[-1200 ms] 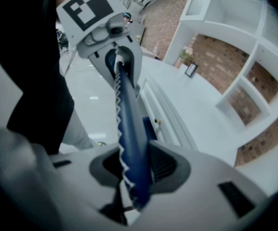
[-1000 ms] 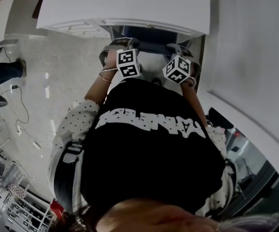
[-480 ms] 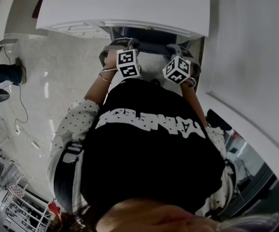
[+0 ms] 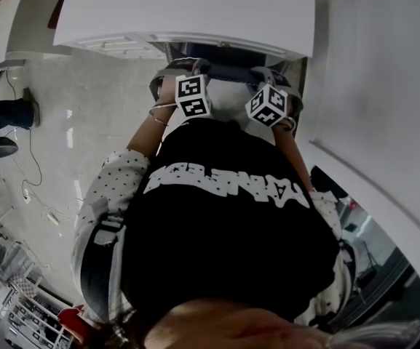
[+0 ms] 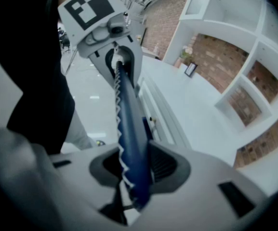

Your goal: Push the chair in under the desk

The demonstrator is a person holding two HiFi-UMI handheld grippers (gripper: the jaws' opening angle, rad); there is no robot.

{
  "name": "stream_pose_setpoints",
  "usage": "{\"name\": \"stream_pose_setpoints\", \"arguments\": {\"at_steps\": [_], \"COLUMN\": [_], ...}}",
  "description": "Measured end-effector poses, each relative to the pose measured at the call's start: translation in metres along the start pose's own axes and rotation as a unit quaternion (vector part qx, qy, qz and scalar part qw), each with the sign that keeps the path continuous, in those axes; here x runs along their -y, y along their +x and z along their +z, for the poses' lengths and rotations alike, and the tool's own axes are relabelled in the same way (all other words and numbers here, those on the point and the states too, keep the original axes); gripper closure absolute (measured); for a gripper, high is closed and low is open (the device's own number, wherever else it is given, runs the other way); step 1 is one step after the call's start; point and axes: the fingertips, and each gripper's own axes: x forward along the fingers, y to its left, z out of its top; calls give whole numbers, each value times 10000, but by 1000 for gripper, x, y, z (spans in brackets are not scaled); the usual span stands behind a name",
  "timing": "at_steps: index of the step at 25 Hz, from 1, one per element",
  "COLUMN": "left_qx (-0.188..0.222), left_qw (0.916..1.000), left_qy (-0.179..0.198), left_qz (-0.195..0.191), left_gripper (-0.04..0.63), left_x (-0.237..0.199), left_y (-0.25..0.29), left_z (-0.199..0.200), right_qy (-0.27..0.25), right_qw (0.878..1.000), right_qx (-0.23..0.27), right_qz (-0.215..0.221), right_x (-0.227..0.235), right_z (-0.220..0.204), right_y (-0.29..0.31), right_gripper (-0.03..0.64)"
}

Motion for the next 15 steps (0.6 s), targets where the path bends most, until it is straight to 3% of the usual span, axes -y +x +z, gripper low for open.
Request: {"name": "stream_pose_setpoints", "arguments": {"at_steps": [15], "left_qx": [34], "left_qw": [10000], "left_qy": [-16], "left_qz": [-46], "left_gripper": [471], "left_x": [-7], "left_y": [9], "left_z": [8], "right_qy": [-33], "right_qw": [10000], "right_qx": [11], "right_qz": [20], "right_x": [11], "right_z": [-7], "right_y": [3], "right_gripper": [491]}}
